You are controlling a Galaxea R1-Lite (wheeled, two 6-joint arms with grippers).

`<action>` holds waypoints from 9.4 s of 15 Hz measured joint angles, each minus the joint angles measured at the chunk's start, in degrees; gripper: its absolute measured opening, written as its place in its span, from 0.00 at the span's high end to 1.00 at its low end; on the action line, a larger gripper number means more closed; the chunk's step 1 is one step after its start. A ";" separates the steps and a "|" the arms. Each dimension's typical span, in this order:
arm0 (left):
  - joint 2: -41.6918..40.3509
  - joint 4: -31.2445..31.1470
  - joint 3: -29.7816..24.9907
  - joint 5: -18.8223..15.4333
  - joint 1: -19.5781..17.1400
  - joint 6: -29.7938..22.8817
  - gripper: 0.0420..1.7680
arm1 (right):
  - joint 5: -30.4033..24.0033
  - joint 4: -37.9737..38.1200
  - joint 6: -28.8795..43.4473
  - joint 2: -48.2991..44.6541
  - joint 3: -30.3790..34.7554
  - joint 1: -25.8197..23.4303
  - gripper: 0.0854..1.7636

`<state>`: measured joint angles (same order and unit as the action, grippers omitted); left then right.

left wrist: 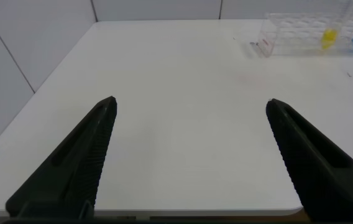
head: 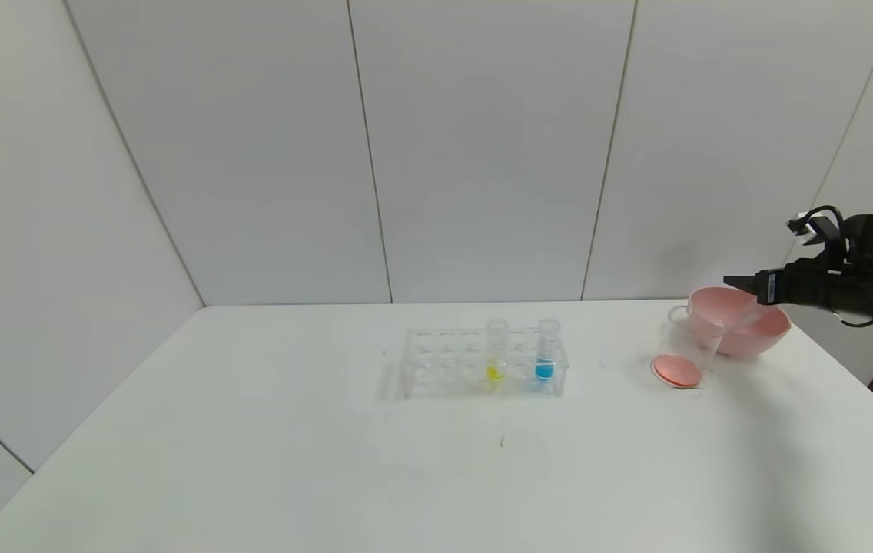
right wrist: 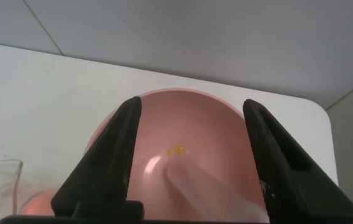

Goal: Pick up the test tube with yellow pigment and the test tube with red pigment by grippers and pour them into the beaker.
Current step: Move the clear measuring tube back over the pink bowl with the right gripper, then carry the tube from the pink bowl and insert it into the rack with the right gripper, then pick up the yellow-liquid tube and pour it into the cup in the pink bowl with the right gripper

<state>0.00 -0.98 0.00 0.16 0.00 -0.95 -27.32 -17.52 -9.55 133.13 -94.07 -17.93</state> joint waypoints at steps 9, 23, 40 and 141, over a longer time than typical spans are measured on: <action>0.00 0.00 0.00 0.00 0.00 0.00 0.03 | 0.12 -1.08 0.07 -9.44 10.45 0.41 0.13; 0.00 0.00 0.00 0.00 0.00 0.00 0.03 | 25.27 -23.97 9.65 -41.00 59.12 23.27 0.05; 0.00 0.00 0.00 0.00 0.00 0.00 0.03 | 67.72 -11.33 27.61 -27.37 41.63 70.57 0.04; 0.00 0.00 0.00 0.00 0.00 0.02 0.03 | -12.17 41.81 -50.04 -28.00 14.97 -3.75 0.74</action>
<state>0.00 -0.98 0.00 0.16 0.00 -0.93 -39.49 24.30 -59.59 105.13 -79.10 -21.69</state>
